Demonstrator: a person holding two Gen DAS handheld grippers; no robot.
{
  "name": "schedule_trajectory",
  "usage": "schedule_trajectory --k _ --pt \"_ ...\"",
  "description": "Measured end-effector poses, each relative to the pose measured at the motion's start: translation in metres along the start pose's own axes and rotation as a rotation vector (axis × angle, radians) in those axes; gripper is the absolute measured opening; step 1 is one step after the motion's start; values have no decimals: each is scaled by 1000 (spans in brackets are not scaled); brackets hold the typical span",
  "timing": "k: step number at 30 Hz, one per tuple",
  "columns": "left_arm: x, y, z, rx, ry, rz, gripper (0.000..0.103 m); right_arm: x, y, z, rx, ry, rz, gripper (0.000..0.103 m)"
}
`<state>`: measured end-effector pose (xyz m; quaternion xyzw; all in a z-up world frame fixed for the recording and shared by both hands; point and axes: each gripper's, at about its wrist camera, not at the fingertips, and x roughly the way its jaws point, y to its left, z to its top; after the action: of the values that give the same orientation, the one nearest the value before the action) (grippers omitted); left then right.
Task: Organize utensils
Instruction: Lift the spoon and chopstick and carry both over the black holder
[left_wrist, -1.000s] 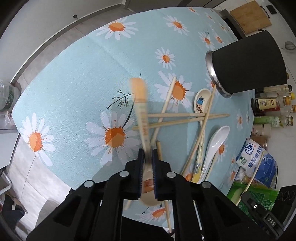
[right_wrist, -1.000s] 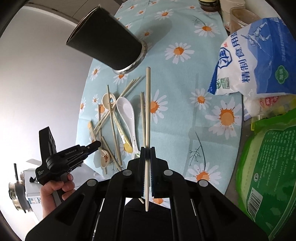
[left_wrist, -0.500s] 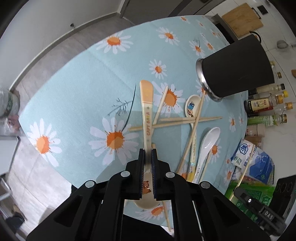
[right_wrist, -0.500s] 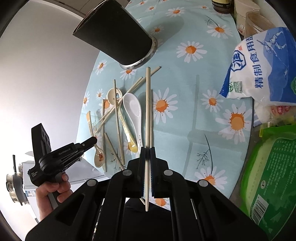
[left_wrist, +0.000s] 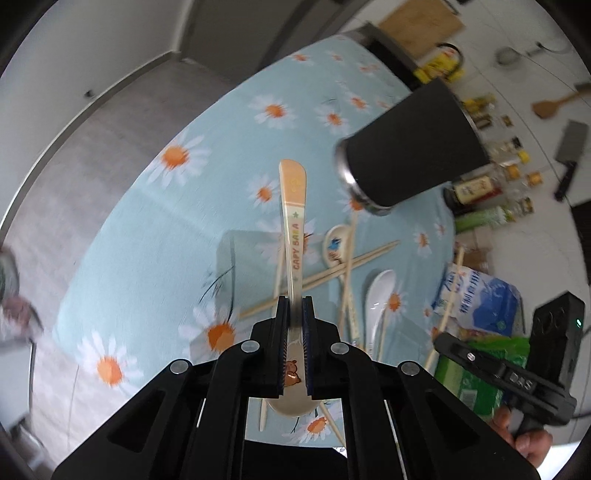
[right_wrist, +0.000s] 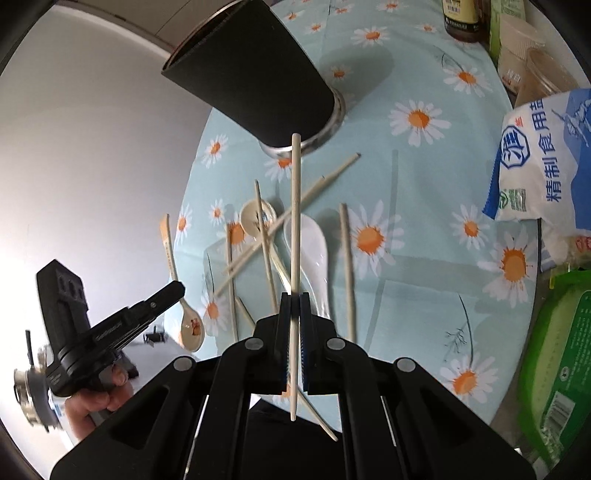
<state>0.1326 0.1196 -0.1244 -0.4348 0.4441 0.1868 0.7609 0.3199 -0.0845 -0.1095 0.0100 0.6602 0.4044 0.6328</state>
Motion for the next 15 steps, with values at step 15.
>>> schedule_trajectory --k 15 --pt "-29 -49 52 452 -13 -133 6 -16 32 2 28 -240 23 6"
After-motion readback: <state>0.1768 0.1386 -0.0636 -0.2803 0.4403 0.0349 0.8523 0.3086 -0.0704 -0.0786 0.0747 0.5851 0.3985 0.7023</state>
